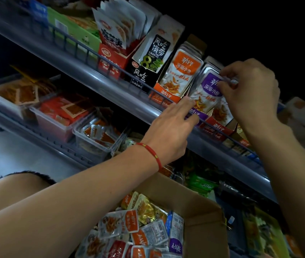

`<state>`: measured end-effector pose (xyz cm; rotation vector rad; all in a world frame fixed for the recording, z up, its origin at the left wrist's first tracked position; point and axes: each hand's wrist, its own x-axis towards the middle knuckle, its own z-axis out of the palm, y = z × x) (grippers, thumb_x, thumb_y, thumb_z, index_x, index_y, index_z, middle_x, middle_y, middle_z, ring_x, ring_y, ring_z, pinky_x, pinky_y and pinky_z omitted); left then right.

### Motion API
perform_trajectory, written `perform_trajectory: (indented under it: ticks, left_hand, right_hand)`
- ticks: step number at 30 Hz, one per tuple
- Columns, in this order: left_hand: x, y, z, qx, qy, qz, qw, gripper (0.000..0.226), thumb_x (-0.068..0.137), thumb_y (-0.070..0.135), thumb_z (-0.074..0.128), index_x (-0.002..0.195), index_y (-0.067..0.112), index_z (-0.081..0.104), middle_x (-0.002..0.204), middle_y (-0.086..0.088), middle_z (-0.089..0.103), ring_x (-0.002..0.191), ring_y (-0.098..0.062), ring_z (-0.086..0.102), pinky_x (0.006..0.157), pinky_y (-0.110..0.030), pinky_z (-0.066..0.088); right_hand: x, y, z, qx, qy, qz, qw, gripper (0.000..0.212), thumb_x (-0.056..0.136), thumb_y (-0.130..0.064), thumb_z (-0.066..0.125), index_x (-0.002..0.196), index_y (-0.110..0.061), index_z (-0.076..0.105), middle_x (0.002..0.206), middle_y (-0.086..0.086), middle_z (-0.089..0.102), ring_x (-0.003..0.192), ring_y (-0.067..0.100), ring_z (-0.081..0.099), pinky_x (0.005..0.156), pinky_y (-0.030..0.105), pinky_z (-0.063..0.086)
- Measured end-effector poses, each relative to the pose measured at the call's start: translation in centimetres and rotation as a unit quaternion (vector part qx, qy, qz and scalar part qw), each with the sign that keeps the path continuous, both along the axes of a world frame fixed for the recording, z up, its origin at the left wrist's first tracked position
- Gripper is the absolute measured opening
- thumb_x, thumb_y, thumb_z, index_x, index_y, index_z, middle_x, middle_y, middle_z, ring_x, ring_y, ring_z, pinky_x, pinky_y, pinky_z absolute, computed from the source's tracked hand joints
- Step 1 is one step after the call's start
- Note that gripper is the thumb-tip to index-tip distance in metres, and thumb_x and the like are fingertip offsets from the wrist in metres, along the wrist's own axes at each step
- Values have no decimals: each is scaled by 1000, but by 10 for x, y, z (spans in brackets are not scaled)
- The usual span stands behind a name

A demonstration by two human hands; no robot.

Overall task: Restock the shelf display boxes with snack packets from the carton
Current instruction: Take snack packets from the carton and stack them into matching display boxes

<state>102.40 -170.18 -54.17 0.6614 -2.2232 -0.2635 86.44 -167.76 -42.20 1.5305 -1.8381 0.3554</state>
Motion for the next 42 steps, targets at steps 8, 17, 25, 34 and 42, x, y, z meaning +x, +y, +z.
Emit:
perform_trajectory:
  ticks: [8,17,25,34,42]
  left_hand:
    - [0,1,0,9,-5,-6,1000,43,84,-3,63,125,9,60,158,-16,35,152,-30,22,121,-38,18]
    - [1,-2,0,10,-23,-22,999,48,84,-3,63,129,12,59,161,-14,31,153,-29,19,122,-49,28]
    - [6,6,0,-27,-28,-24,999,43,80,-3,64,122,9,63,146,-14,49,139,-32,41,110,-48,43]
    - [13,53,-68,113,-229,-142,956,18,84,12,62,97,24,65,97,4,61,87,-17,61,74,-35,55]
    - [1,127,-162,284,-498,-268,774,27,91,28,69,117,20,70,111,1,72,99,-15,65,83,-25,49]
  right_hand:
    - [-2,-2,-7,-3,-8,12,1000,35,100,-32,61,131,-16,63,131,9,62,116,31,61,87,46,52]
    - [5,13,-8,2,34,38,999,38,102,-31,58,136,-14,61,131,11,62,114,34,62,82,48,53]
    - [10,49,-18,-14,-6,89,996,33,102,-31,57,130,-16,64,127,8,65,109,31,65,77,43,55]
    - [1,152,-123,164,-191,134,958,23,99,-29,57,117,-23,72,104,-5,72,86,14,67,71,32,55]
    - [-26,178,-142,357,-361,98,856,22,97,-37,65,116,-31,73,104,-11,73,93,-2,64,84,27,56]
